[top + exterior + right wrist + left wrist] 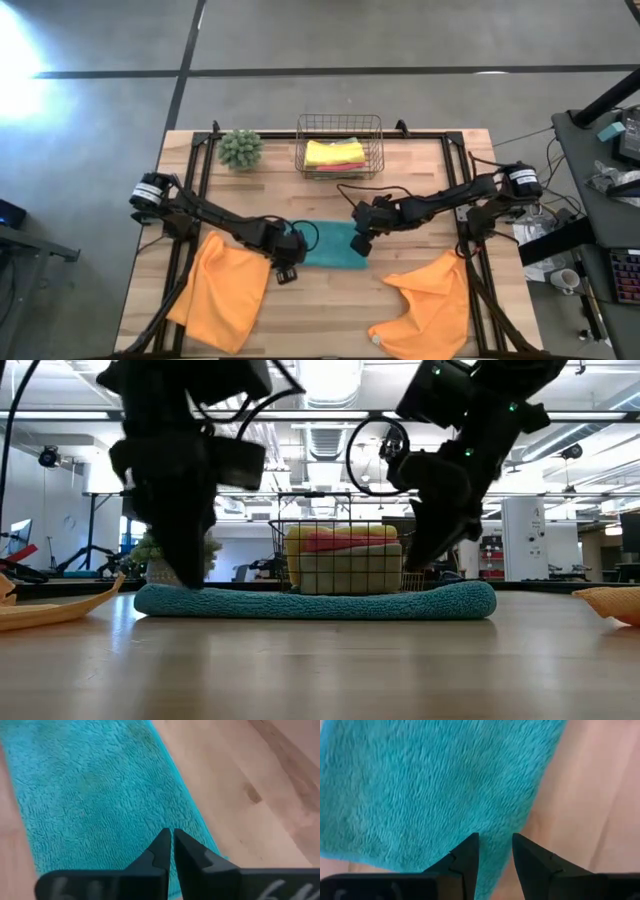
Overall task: Fold microfiber towels
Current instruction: Fold the blue towel
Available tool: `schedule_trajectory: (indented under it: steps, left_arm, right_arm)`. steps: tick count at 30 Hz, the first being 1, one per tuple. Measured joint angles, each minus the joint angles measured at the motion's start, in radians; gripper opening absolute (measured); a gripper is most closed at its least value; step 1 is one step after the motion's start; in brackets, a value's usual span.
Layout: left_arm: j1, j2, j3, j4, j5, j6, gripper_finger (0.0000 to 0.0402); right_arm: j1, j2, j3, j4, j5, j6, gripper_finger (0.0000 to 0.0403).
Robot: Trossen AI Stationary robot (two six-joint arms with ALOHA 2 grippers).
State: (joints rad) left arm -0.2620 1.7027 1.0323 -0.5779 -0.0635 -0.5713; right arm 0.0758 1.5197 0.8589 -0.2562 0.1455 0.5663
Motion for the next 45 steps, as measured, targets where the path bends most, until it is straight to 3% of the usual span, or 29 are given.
schedule_trajectory:
  steps: [9,14,21,28,35,39,45]
  left_arm:
    - [0.002,0.011,-0.065,0.036,-0.007,0.001,0.0102]
    - [0.016,0.006,-0.097,0.062,-0.069,0.030,0.0102]
    - [0.085,0.010,-0.096,0.054,-0.181,0.216,0.0102]
    - [0.198,0.011,-0.095,0.064,-0.210,0.458,0.0102]
    - [0.295,0.014,-0.094,0.173,-0.212,0.634,0.0102]
    - [0.332,0.014,-0.076,0.175,-0.212,0.639,0.0102]
    - [0.338,-0.024,-0.052,0.090,-0.211,0.633,0.0102]
  right_arm:
    - [-0.007,0.088,0.000,0.012,-0.032,0.013,0.0009]
    - [-0.004,0.114,0.000,0.029,-0.084,0.074,0.0008]
    - [0.063,0.113,0.000,0.032,-0.129,0.238,0.0008]
    - [0.155,0.118,0.000,0.052,-0.124,0.443,0.0008]
    - [0.174,0.142,-0.002,0.167,-0.139,0.515,0.0008]
    - [0.181,0.174,0.017,0.280,-0.184,0.491,0.0008]
    - [0.188,0.139,0.073,0.229,-0.122,0.390,0.0008]
